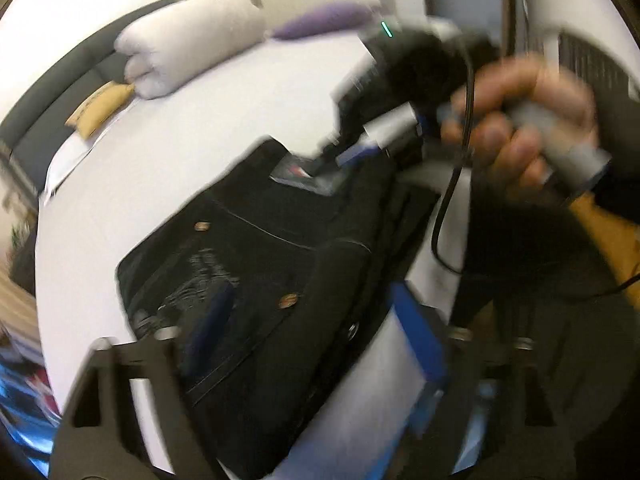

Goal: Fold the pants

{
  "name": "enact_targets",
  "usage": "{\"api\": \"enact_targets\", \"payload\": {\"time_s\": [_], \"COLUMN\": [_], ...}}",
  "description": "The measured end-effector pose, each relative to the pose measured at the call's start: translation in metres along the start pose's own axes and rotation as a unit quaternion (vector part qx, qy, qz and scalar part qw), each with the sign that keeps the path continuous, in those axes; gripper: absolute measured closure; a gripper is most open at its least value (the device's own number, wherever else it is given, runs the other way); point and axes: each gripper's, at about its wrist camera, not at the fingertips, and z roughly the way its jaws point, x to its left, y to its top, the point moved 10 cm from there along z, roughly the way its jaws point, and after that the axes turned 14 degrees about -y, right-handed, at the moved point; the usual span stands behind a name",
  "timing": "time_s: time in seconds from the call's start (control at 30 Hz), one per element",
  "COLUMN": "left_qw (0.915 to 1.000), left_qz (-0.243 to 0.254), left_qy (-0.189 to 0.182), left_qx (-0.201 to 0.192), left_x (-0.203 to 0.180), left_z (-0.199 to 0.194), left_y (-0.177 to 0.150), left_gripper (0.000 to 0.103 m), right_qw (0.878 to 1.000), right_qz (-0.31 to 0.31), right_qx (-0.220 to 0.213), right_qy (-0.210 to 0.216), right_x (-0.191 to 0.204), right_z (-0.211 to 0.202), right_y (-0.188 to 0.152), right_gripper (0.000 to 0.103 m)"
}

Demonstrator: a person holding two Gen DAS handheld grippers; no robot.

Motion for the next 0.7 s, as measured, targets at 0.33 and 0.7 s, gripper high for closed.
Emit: {"api": "enact_targets", "payload": {"time_s": [0.33, 0.7], "left_qw": [0.9899, 0.9877], "left_qz": [-0.138, -0.154], "left_qy": [-0.004, -0.003], "left_qx": [-0.031, -0.027], "left_x": [0.062, 0.074], "left_z": [-0.033, -0.026], "left_y": [0.002, -0.003], "left_gripper": [0.017, 0.017], "right_qw": [0.999, 0.996], "right_qz": [0.014, -0.063], "right_qx": [0.029, 0.041], "right_qy": [0.021, -0.055], "right_x": [-0.004, 0.007], "right_z": [-0.002, 0.008], "right_y": [0.0, 0.002], "right_gripper": [0.069, 0.088]}}
